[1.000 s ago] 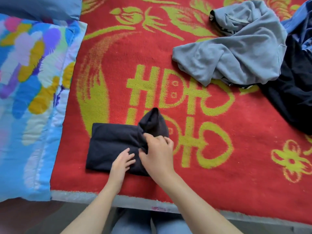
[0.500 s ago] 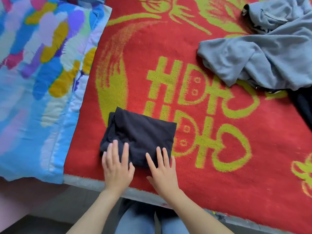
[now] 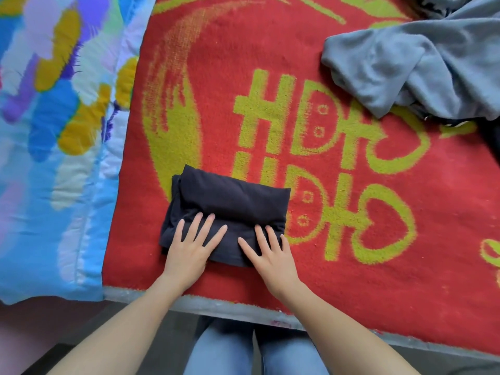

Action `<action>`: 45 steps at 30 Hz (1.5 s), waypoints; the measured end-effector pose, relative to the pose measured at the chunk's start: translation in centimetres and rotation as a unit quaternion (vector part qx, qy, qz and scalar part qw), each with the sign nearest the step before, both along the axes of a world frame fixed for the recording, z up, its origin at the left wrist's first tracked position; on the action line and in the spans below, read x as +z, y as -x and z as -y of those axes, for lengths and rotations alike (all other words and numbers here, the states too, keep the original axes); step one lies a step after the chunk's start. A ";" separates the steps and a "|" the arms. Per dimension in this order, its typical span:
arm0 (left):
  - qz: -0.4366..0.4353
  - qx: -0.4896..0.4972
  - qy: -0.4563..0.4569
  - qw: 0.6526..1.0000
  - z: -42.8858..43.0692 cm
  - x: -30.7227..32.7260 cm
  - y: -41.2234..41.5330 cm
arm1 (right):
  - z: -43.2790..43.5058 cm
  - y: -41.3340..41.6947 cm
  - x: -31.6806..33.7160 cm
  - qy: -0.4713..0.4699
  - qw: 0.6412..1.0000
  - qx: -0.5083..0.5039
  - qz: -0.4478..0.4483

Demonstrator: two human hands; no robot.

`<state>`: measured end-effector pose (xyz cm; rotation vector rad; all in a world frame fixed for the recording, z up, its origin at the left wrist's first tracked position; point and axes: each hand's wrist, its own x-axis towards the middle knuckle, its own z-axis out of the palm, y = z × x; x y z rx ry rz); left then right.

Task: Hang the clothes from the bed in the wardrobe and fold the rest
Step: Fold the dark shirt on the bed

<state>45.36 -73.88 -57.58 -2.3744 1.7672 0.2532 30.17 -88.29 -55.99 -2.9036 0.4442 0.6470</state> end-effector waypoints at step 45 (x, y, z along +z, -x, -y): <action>0.250 0.685 0.042 0.683 -36.9 31.9 45.8 | -35.9 14.6 31.8 -0.044 0.626 0.742 0.235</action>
